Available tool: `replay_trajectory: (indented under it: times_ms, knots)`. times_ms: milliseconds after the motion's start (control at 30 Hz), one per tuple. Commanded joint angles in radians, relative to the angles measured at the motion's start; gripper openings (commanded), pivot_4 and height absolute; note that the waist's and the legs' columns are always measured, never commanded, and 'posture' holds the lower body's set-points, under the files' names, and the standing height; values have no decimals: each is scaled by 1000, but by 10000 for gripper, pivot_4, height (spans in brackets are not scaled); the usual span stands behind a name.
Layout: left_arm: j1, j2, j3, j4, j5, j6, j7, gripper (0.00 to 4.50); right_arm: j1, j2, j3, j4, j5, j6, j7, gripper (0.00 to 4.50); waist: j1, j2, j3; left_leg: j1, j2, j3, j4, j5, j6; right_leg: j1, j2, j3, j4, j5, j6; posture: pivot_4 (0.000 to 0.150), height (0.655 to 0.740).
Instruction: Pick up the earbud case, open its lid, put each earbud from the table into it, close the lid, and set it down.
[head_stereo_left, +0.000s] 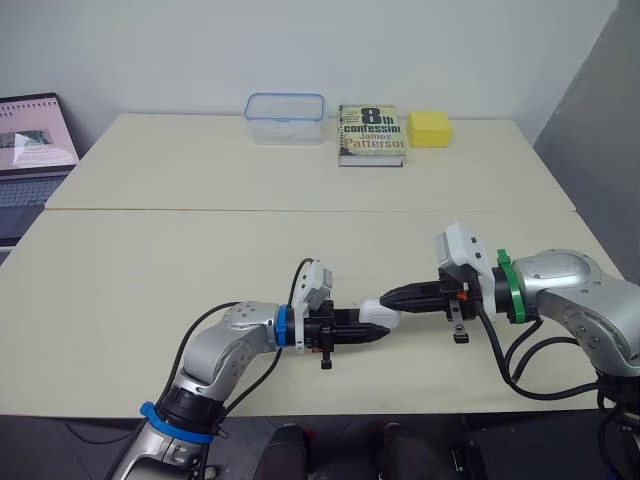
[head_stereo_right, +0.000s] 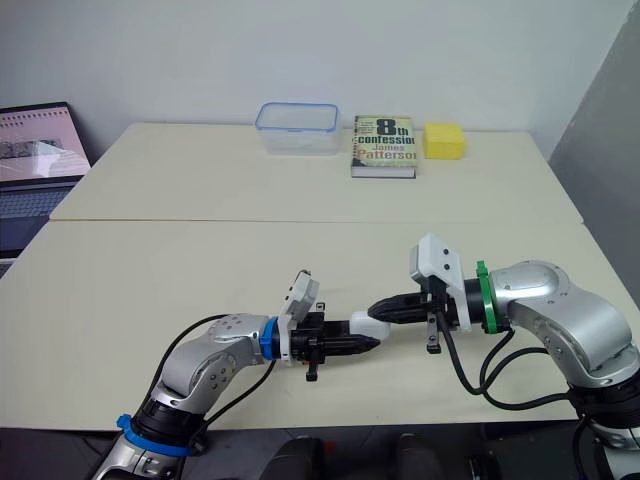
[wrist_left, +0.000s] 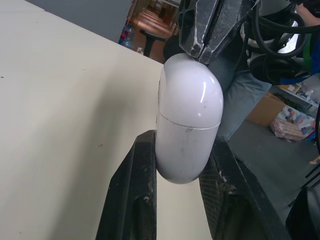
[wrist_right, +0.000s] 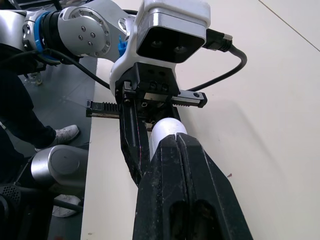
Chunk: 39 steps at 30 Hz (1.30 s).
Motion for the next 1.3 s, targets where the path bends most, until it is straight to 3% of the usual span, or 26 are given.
replay_trajectory:
  times_ms: [33,167,367,633,933,1033,1167,1300]
  knots:
    - [-13,-7,35,-45,-47,43,20,7775,-5,3,-21,-22,-6,-14,-20,0,0,0,0,0,0,0,0,0,0,0,0,0,0,0,0,1500,7400]
    - [-55,-2,38,-7,-84,213,81,7775,-12,18,-58,-10,-29,-30,-75,0,0,0,0,0,0,-1,0,0,0,0,0,-1,0,0,0,1500,7400]
    - [-204,-60,80,222,-126,528,197,7775,34,32,-89,-20,-96,-68,-169,0,0,0,0,-1,-1,-2,1,0,0,0,0,-1,0,1,1,1500,7400]
    - [-257,-99,174,360,-124,671,289,7775,67,-21,-107,-41,-76,7,-178,0,-5,0,0,-5,0,-2,1,0,0,-5,1,-1,1,1,2,1500,7400]
    - [-203,-3,171,301,-113,714,273,36575,105,-59,-106,-54,-87,-18,-151,0,-8,0,0,-4,0,-1,1,0,0,-6,1,0,3,1,2,1500,7400]
    - [-146,118,153,185,-126,698,212,44806,112,-94,-94,-56,-119,-62,-119,0,-19,0,0,-3,1,-1,1,0,0,-5,1,1,4,1,2,1500,7400]
    - [-66,354,87,32,-55,508,51,45000,122,-141,-100,-46,-156,-148,-60,5375,-34,0,0,0,2,2,-3,0,0,-6,1,3,4,0,0,1500,7400]
    - [-11,502,138,11,37,210,-68,45000,129,-208,-124,-33,-177,-215,22,19297,-25,1,0,0,3,2,-4,0,0,-7,2,2,5,-2,-4,1500,7400]
